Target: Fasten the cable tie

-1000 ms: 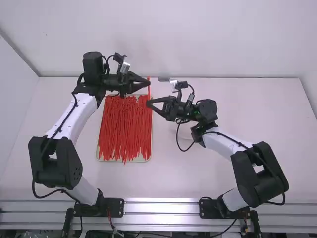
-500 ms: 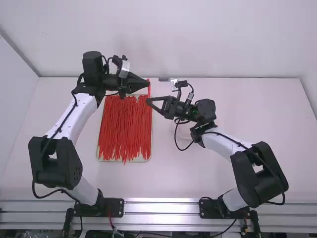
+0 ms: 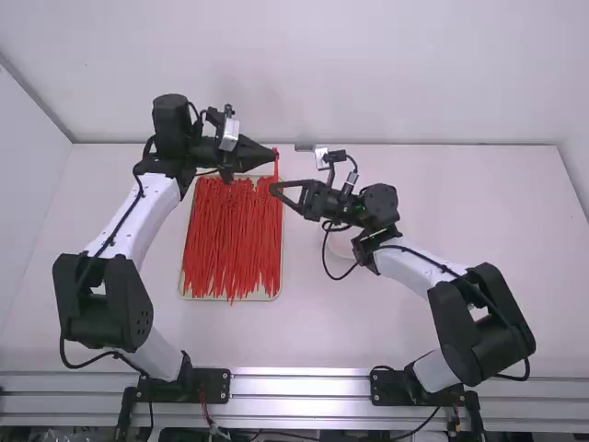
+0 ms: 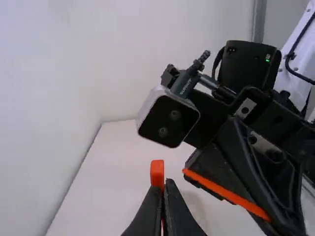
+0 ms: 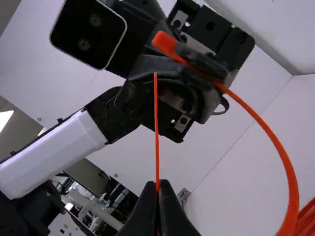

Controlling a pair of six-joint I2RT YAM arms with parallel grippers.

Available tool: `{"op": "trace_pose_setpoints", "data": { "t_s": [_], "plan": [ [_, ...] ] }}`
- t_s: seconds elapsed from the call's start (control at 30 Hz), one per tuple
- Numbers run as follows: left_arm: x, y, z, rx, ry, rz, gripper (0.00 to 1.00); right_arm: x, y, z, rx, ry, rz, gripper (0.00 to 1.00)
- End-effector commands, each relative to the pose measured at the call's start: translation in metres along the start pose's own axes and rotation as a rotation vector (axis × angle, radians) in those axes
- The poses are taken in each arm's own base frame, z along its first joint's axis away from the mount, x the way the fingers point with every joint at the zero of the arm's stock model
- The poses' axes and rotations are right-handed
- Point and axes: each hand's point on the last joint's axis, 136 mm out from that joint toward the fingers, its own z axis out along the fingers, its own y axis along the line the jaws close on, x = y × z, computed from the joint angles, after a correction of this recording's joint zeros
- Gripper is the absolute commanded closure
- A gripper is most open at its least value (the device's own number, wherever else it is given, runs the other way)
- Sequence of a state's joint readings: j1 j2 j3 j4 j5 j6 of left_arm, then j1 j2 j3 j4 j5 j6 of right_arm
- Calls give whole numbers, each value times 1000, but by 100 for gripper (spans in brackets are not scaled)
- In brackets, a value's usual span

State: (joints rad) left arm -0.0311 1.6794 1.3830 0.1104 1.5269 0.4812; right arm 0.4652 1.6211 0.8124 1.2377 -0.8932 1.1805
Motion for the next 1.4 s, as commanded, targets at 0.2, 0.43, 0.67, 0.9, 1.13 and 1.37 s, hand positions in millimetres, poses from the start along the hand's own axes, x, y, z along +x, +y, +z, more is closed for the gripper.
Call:
{"op": "trace_pose_setpoints", "data": {
  "t_s": [0.2, 0.43, 0.67, 0.9, 1.13, 1.37],
  "plan": [
    [-15, -7, 4, 49, -25, 96, 99, -10, 2, 3, -3, -28, -11, 100],
    [-15, -9, 7, 58, -27, 101, 99, -9, 3, 5, -4, -29, -10, 100],
    [-12, -8, 8, 46, -19, 92, 99, -9, 4, 8, -3, -43, -8, 100],
    [-9, -9, 8, 46, -19, 94, 99, -11, 3, 6, 2, -47, -9, 100],
    [-9, -9, 8, 46, -19, 96, 99, -11, 3, 6, 1, -45, -9, 100],
    [-10, -8, 2, 43, -23, 103, 99, -11, 2, 5, 1, -42, -14, 100]
  ]
}}
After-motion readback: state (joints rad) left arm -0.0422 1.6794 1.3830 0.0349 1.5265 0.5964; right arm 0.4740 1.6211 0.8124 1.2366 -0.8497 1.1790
